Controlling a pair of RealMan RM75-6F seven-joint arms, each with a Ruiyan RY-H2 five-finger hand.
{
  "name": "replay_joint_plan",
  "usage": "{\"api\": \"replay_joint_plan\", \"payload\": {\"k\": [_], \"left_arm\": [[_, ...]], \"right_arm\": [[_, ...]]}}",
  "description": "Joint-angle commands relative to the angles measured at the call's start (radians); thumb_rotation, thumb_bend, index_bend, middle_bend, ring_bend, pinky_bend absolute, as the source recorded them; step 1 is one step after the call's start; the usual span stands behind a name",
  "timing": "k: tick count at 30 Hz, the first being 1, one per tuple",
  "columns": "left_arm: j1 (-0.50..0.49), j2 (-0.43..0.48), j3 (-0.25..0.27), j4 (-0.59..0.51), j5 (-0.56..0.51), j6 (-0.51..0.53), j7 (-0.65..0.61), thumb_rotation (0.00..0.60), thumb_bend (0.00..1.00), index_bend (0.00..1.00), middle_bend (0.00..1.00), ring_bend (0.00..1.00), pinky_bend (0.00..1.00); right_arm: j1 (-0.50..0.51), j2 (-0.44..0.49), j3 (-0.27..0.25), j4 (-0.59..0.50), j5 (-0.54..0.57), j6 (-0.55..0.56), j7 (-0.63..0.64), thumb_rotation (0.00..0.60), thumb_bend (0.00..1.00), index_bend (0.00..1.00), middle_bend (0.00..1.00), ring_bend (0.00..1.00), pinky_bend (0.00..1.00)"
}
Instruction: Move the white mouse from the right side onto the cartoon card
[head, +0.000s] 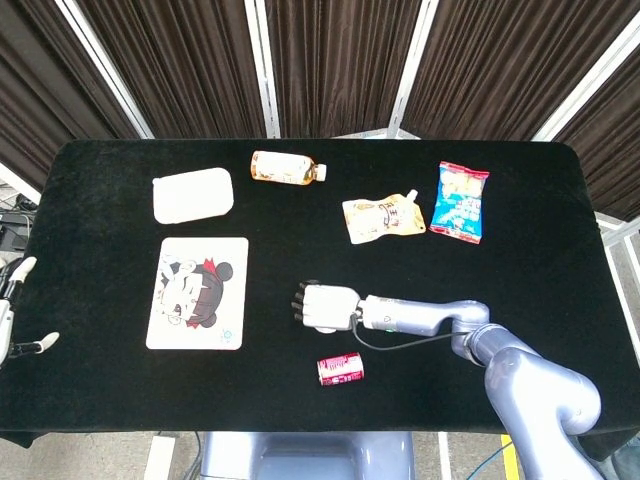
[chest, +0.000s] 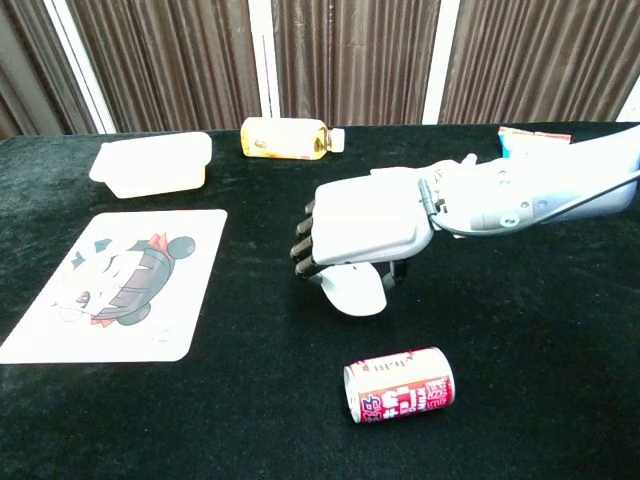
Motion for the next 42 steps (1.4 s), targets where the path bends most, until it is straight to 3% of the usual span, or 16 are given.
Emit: {"api": "replay_joint_plan", "payload": {"k": [1,4,9,17,20,27,30,35,42], "left_arm": [[-0.001,0.000,0.001,0.001,0.000,-0.004,-0.003,0.600,0.00,0.00,0.00,0.00,0.00],[-0.005,-0.001,0.005,0.003,0.000,-0.013,-0.003,0.600,0.00,0.00,0.00,0.00,0.00],[-0.005,-0.002,0.010,0.001,0.012,-0.011,-0.001,0.600,0.00,0.00,0.00,0.00,0.00],[0.004,-0.009,0.030,0.010,0.085,0.025,-0.027,0.600,0.00,0.00,0.00,0.00,0.00],[0.000,-0.011,0.045,0.026,0.139,0.032,-0.057,0.600,0.00,0.00,0.00,0.00,0.00],[-0.073,-0.022,0.063,0.034,0.300,0.008,-0.036,0.600,0.00,0.00,0.00,0.00,0.00],[-0.143,-0.027,0.060,-0.012,0.342,-0.070,-0.011,0.600,0.00,0.00,0.00,0.00,0.00],[-0.291,-0.078,0.016,-0.076,0.353,-0.243,0.169,0.600,0.00,0.00,0.00,0.00,0.00],[-0.504,-0.263,-0.042,0.020,0.361,-0.449,0.366,0.600,0.00,0.06,0.00,0.00,0.00]], "right_arm": [[-0.011,0.011,0.011,-0.040,0.035,-0.050,-0.007,0.600,0.00,0.10,0.10,0.00,0.06],[-0.029,0.029,0.029,-0.080,0.058,-0.046,-0.039,0.600,0.00,0.06,0.04,0.00,0.03],[-0.070,0.093,0.054,-0.158,0.094,-0.009,-0.080,0.600,0.00,0.05,0.03,0.00,0.00],[-0.259,0.345,0.078,-0.353,0.193,0.204,-0.096,0.600,0.00,0.05,0.01,0.00,0.00],[-0.361,0.430,0.089,-0.430,0.273,0.262,-0.093,0.600,0.00,0.03,0.00,0.00,0.00],[-0.626,0.612,0.128,-0.756,0.560,0.360,-0.049,0.600,0.00,0.00,0.00,0.00,0.00],[-0.706,0.638,0.129,-0.824,0.591,0.400,0.007,0.600,0.00,0.00,0.00,0.00,0.00],[-0.818,0.633,0.125,-0.834,0.598,0.472,0.020,0.600,0.00,0.00,0.00,0.00,0.00],[-0.903,0.659,0.123,-0.895,0.579,0.498,-0.028,0.600,0.00,0.00,0.00,0.00,0.00]]}}
